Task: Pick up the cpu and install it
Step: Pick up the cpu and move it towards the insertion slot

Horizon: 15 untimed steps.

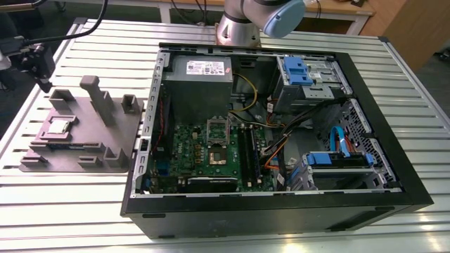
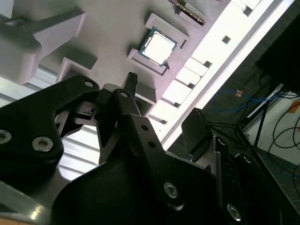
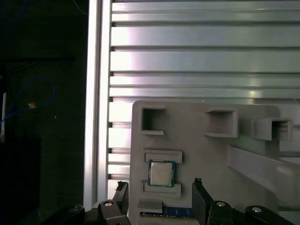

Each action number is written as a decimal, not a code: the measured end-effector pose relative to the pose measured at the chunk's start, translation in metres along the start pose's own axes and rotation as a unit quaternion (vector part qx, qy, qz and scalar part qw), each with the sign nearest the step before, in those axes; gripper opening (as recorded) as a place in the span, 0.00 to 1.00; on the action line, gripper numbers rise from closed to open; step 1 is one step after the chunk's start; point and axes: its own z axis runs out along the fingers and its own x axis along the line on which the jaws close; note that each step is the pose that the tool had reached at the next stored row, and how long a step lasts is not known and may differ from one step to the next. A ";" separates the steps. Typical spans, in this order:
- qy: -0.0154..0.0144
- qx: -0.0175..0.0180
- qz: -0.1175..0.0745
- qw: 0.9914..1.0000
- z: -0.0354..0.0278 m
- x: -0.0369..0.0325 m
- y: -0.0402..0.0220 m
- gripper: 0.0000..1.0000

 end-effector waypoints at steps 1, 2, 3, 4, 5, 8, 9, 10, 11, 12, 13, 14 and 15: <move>0.000 0.000 0.000 1.000 0.0018 -0.0001 -0.0001 0.65; 0.000 0.000 0.000 1.000 0.0036 -0.0002 -0.0003 0.65; 0.000 0.000 0.000 1.000 0.0054 -0.0002 -0.0004 0.65; 0.000 0.000 0.000 1.000 0.0072 -0.0003 -0.0005 0.65; 0.000 0.000 0.000 1.000 0.0091 -0.0004 -0.0006 0.65; 0.000 -0.001 0.000 1.000 0.0145 -0.0006 -0.0009 0.65; 0.000 -0.002 0.000 1.000 0.0162 -0.0007 -0.0011 0.65; 0.000 -0.002 0.000 1.000 0.0181 -0.0008 -0.0013 0.65; 0.000 -0.003 0.000 1.000 0.0200 -0.0009 -0.0014 0.65; 0.000 -0.003 0.000 1.000 0.0217 -0.0009 -0.0016 0.65; 0.000 -0.003 0.000 1.000 0.0235 -0.0010 -0.0017 0.65; 0.000 -0.004 0.000 1.000 0.0253 -0.0011 -0.0019 0.65; 0.000 -0.004 0.000 1.000 0.0272 -0.0012 -0.0022 0.65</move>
